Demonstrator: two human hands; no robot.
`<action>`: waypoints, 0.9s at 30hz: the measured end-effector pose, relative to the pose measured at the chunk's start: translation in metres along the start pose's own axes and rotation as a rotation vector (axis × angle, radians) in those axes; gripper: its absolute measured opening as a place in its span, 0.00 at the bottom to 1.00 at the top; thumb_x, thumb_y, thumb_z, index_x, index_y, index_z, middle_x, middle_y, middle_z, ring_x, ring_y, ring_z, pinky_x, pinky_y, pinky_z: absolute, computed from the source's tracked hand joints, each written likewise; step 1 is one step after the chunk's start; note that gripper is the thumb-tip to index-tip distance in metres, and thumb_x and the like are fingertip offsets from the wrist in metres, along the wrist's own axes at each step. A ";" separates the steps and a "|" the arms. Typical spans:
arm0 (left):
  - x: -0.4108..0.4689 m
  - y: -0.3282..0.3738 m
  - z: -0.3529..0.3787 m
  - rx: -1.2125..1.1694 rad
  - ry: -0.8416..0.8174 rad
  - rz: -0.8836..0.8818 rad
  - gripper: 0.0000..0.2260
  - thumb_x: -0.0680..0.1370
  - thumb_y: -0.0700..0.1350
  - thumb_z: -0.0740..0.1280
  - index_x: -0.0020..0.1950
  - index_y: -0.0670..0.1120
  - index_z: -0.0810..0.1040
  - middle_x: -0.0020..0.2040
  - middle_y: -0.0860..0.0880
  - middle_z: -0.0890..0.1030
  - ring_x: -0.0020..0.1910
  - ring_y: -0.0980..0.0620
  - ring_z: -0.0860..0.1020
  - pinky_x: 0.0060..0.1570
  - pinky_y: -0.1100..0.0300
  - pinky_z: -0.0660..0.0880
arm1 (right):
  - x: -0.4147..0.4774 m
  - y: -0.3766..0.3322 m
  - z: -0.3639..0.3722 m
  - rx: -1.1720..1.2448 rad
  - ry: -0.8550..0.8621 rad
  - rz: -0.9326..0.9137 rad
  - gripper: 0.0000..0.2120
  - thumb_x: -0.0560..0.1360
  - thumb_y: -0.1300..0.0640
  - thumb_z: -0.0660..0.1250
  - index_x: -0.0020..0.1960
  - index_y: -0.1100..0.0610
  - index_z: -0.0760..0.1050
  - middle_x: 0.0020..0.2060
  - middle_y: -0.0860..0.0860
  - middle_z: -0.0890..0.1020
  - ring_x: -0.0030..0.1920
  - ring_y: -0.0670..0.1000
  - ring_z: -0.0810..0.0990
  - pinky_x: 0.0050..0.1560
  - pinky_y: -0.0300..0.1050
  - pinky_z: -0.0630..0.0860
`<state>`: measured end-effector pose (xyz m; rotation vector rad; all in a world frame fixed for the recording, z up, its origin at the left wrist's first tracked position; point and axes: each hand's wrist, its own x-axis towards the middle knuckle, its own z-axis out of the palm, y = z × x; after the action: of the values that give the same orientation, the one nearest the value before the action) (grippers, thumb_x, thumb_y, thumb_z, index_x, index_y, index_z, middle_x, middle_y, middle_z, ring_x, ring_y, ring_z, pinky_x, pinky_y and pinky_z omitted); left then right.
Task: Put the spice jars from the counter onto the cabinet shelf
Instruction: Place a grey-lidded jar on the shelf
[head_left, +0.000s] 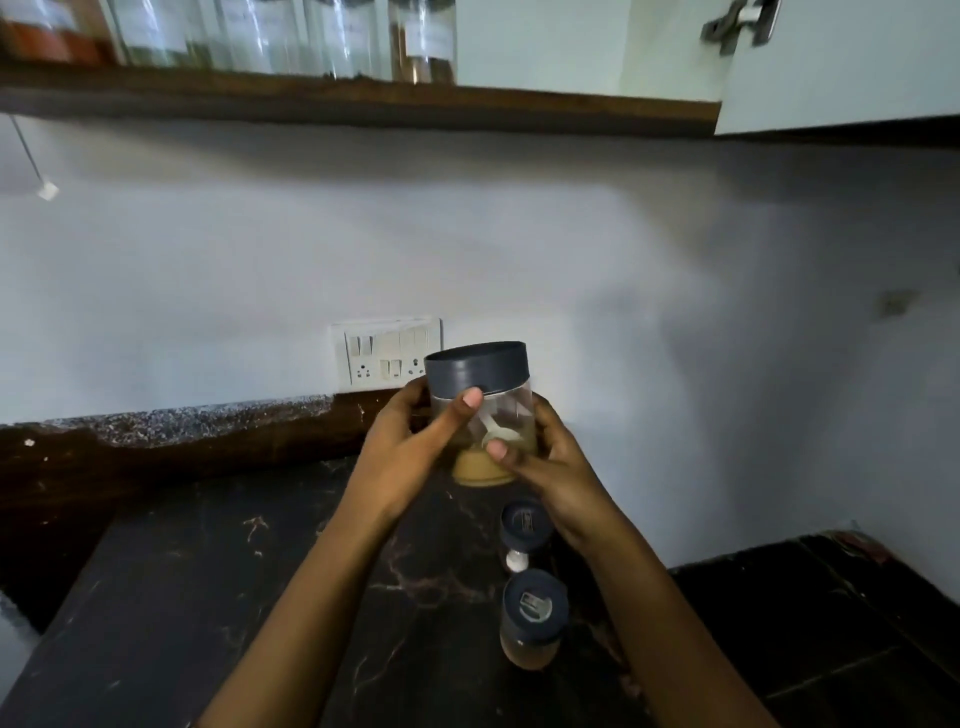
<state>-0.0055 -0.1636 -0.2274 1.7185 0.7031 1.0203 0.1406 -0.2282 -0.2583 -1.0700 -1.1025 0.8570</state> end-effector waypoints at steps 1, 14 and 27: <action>0.003 0.006 0.002 0.058 -0.016 0.004 0.28 0.67 0.66 0.67 0.62 0.55 0.72 0.58 0.51 0.79 0.54 0.55 0.79 0.55 0.57 0.77 | 0.004 -0.008 0.001 -0.011 0.033 -0.026 0.30 0.65 0.55 0.75 0.64 0.44 0.69 0.56 0.45 0.80 0.56 0.47 0.81 0.54 0.44 0.79; 0.023 0.055 -0.001 -0.210 -0.126 -0.064 0.25 0.65 0.53 0.71 0.59 0.45 0.78 0.54 0.44 0.83 0.49 0.47 0.84 0.47 0.53 0.81 | 0.012 -0.055 -0.016 0.118 -0.082 -0.017 0.25 0.68 0.50 0.71 0.63 0.48 0.70 0.56 0.49 0.81 0.57 0.50 0.81 0.56 0.45 0.79; 0.068 0.065 0.027 -0.147 -0.108 0.003 0.25 0.67 0.59 0.72 0.60 0.48 0.78 0.52 0.50 0.84 0.52 0.51 0.82 0.50 0.55 0.78 | 0.040 -0.088 -0.048 -0.078 0.028 -0.139 0.27 0.64 0.46 0.70 0.61 0.40 0.68 0.56 0.41 0.77 0.55 0.45 0.79 0.51 0.37 0.79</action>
<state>0.0504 -0.1427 -0.1495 1.6336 0.5434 0.9502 0.1995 -0.2272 -0.1684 -1.0532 -1.1805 0.6913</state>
